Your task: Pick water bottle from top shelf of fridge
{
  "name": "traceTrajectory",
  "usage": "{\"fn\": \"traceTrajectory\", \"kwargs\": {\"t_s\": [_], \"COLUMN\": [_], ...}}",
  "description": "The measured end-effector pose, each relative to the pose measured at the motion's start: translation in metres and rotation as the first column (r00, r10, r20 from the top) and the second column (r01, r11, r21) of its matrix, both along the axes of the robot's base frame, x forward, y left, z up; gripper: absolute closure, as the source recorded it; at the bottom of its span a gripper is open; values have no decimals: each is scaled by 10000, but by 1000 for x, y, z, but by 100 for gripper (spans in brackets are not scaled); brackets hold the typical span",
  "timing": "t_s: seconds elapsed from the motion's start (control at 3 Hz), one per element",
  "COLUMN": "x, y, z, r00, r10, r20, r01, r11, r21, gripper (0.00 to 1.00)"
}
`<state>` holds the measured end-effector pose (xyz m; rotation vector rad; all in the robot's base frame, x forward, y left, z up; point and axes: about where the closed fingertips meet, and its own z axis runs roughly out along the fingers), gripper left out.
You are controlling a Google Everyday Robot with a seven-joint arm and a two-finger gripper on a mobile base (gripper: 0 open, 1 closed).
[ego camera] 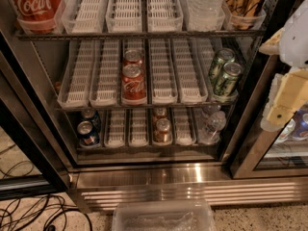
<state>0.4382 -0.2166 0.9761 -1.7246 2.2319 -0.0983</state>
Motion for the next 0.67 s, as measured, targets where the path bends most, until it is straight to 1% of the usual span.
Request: {"fn": "traceTrajectory", "kwargs": {"t_s": [0.33,0.67], "x": [1,-3], "y": [2,5], "z": [2,3], "r00": [9998,9947], "r10": [-49,-641], "r20": [181,805], "r01": [48,568], "r11": [10000,9944], "r21": [49,892], "gripper": [0,0]}}
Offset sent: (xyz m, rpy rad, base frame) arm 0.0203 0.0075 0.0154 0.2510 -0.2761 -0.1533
